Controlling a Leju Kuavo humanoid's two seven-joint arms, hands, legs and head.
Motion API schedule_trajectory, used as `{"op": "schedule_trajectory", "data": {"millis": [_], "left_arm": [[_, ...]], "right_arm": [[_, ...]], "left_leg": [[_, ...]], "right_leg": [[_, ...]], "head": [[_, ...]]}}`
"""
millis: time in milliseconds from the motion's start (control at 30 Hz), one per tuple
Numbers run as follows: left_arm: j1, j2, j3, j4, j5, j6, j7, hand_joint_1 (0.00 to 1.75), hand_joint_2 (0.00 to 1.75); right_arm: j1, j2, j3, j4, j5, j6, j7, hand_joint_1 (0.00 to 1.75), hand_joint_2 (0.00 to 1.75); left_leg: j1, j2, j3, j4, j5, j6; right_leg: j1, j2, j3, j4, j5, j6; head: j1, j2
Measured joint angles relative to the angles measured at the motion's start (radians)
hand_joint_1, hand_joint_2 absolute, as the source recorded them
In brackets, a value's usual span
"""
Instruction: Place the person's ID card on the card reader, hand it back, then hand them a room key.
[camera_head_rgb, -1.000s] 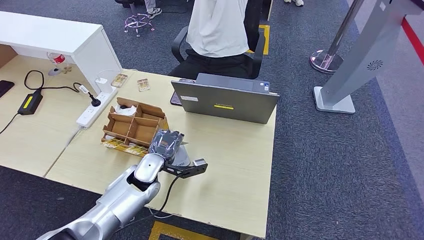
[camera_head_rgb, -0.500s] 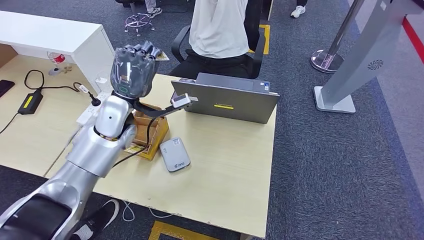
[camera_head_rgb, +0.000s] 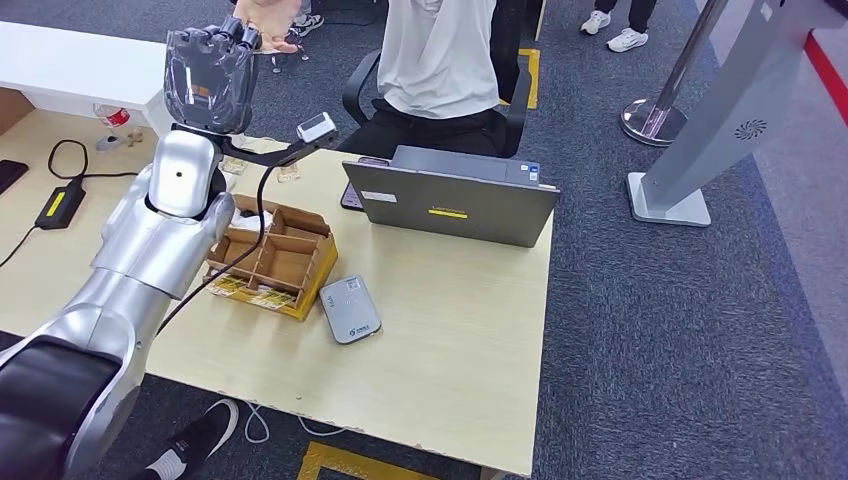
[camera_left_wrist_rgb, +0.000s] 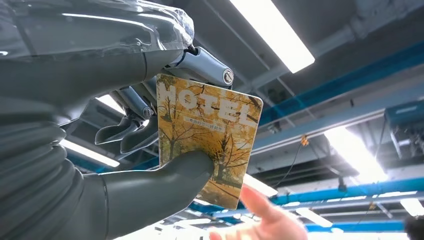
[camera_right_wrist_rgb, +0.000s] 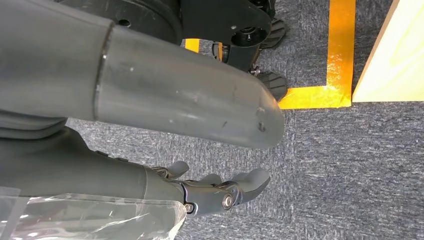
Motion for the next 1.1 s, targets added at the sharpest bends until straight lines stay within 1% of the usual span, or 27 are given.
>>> {"op": "schedule_trajectory", "data": {"millis": [33,167,700,833,900,967,1033,1100], "left_arm": [[-0.001,0.001,0.000,0.014,0.000,0.002,0.002,1.75,1.75],[-0.002,0.004,0.000,0.062,0.001,0.004,0.003,0.00,1.75],[-0.002,-0.006,0.001,0.119,0.030,-0.003,-0.016,0.00,1.75],[0.014,-0.015,0.001,0.112,0.076,-0.014,-0.049,0.00,1.75],[0.047,-0.019,0.001,0.079,0.122,-0.032,-0.077,0.00,1.75],[0.110,-0.020,0.001,0.006,0.176,-0.077,-0.104,0.00,1.75],[0.212,-0.012,0.001,-0.118,0.224,-0.152,-0.121,0.00,1.75],[0.343,0.009,-0.001,-0.269,0.253,-0.210,-0.125,0.00,1.75]], "right_arm": [[0.000,0.000,0.000,0.000,0.000,0.000,0.000,0.00,0.00],[0.000,0.000,0.000,0.000,-0.003,-0.005,0.003,0.00,0.00],[0.001,0.000,0.000,0.000,-0.010,-0.011,0.004,0.00,0.00],[0.002,0.000,0.000,0.000,-0.016,-0.012,0.002,0.00,0.00],[0.003,0.000,-0.001,0.000,-0.025,-0.012,-0.002,0.00,0.00],[0.007,0.000,-0.003,0.000,-0.040,-0.011,-0.010,0.00,0.00],[0.013,0.000,-0.011,0.000,-0.060,-0.010,-0.019,0.00,0.00],[0.020,0.000,-0.024,0.000,-0.077,-0.012,-0.024,0.00,0.00]], "left_leg": [[0.000,0.000,0.000,0.000,0.000,0.000],[0.000,0.000,0.000,0.000,0.000,0.000],[0.000,0.000,0.000,0.000,0.000,0.000],[0.000,0.000,0.000,0.000,0.000,0.000],[0.000,0.000,0.000,0.000,0.000,0.000],[0.000,0.000,0.000,0.000,0.000,0.000],[-0.001,0.002,0.000,-0.001,-0.002,0.000],[-0.001,0.005,0.001,-0.001,-0.003,0.000]], "right_leg": [[0.000,0.000,0.000,0.000,0.000,0.000],[0.000,0.000,0.000,0.000,0.000,0.000],[0.000,0.000,0.000,0.000,0.000,0.000],[0.000,0.000,0.000,0.000,0.000,0.000],[0.000,0.000,0.000,0.000,0.000,0.000],[0.000,0.000,0.000,0.000,0.000,0.000],[-0.001,0.002,0.000,0.000,0.000,0.000],[-0.001,0.005,0.000,-0.001,-0.001,0.000]], "head": [[0.000,0.000],[0.000,0.000],[0.000,0.000],[0.000,0.000],[0.000,0.000],[0.000,0.000],[0.000,0.000],[-0.001,0.000]]}}
